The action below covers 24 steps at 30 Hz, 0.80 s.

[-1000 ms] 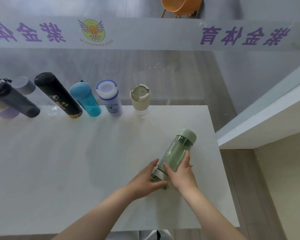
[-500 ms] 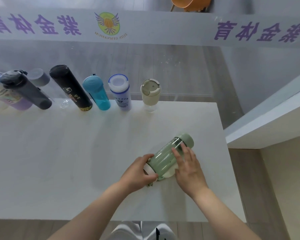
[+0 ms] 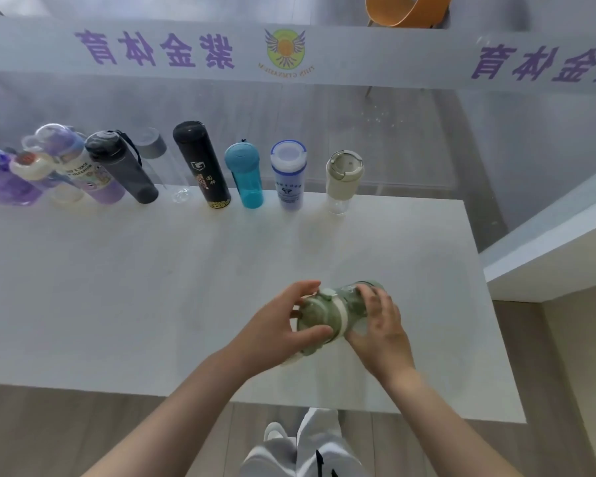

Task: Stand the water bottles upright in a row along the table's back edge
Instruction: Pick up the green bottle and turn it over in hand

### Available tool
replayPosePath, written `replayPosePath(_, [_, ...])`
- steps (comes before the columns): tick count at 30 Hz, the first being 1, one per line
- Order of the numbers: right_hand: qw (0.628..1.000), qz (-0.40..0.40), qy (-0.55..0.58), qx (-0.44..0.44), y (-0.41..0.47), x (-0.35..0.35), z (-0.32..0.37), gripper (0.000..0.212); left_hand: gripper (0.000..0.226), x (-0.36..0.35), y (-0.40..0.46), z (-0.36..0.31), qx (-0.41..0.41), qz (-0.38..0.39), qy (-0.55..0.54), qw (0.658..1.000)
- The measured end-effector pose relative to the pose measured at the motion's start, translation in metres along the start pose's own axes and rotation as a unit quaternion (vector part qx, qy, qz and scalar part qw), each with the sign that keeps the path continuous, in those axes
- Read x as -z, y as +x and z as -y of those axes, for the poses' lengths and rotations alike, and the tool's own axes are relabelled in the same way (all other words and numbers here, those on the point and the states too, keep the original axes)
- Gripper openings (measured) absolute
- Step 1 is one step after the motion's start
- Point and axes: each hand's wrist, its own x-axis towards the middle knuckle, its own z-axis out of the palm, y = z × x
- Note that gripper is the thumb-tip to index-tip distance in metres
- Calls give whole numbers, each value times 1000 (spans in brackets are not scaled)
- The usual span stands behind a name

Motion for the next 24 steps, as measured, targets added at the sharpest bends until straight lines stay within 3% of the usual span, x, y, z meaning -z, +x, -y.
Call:
replayPosePath(5, [993,-14,56,-98,3,16,-4,88,83,-23,12,-16,-36,40,3,999])
replayPosePath(8, [989,-13,57,-140,8,21,-3,91,92,-41,26,-32,-50,25,5,998])
replayPosePath(13, [989,-4,115,-97,7,30,-15,81,64,-39,61,-50,-49,-25,2,999])
replayPosePath(17, [985,52,147,-77,9,51,-35,81,60,-17,88,-56,-49,105,-7,993])
replayPosePath(21, [978,128,153,-63,19,58,-47,90,61,-11,109,-72,-66,257,22,964])
replayPosePath(24, [960,117,235,-95,16,50,-48,80,65,-18,119,-77,-52,322,16,945])
